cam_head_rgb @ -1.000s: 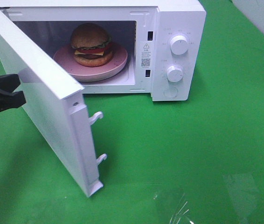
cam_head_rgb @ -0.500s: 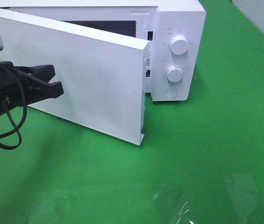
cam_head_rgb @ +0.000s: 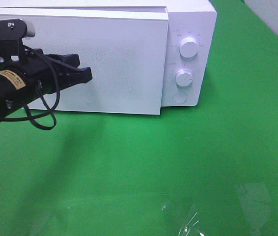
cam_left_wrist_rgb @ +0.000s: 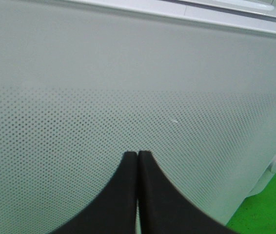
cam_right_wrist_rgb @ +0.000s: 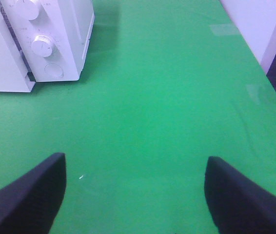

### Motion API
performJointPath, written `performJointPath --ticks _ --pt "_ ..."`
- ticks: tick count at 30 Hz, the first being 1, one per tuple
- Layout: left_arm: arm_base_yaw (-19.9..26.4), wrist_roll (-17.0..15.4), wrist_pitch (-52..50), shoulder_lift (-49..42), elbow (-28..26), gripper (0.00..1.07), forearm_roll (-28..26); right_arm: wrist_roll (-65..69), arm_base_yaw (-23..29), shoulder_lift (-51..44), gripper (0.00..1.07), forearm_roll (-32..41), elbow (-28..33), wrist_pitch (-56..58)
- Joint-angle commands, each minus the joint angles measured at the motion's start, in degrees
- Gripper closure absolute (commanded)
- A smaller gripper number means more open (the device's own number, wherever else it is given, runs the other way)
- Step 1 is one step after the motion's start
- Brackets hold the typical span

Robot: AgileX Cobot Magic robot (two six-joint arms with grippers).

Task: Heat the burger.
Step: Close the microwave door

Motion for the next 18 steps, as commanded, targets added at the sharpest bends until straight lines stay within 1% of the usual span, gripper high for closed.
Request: performJointPath --ticks 1,2,6,7,8,9,10,11,13,16,18 --pt "-0.3 -0.1 0.0 1.6 -2.8 1.07 -0.1 -0.7 -0.1 -1.4 0.31 0.4 0.1 -0.6" --pt "-0.3 -0.1 0.0 1.6 -2.8 1.07 -0.1 -0.7 -0.1 -1.4 0.31 0.4 0.1 -0.6" --pt "-0.3 -0.3 1.4 3.7 -6.1 1.07 -0.1 -0.7 -0.1 -1.4 0.31 0.4 0.1 -0.6" --pt "-0.3 -0.3 1.4 3.7 -6.1 1.07 -0.1 -0.7 -0.1 -1.4 0.31 0.4 0.1 -0.6" --pt "-0.3 -0.3 2.8 4.5 -7.8 1.07 -0.1 -0.7 -0.1 -1.4 0.31 0.4 0.1 -0.6" --pt "-0.3 -0.3 2.8 4.5 -7.8 1.07 -0.1 -0.7 -0.1 -1.4 0.31 0.4 0.1 -0.6" --pt "-0.3 -0.3 3.6 5.6 -9.6 1.07 0.1 -0.7 -0.1 -1.4 0.31 0.4 0.1 -0.6" --pt "-0.3 -0.3 3.6 5.6 -9.6 1.07 0.1 -0.7 -0.1 -1.4 0.31 0.4 0.1 -0.6" --pt "-0.6 -0.2 4.0 7.4 -12.8 1.07 0.1 -0.7 -0.1 -1.4 0.31 0.4 0.1 -0.6" --pt "-0.6 -0.3 4.1 7.8 -13.7 1.07 0.1 -0.7 -0.1 -1.4 0.31 0.4 0.1 -0.6" --pt "-0.6 -0.3 4.2 9.5 -16.7 1.07 0.1 -0.7 -0.1 -1.4 0.31 0.4 0.1 -0.6"
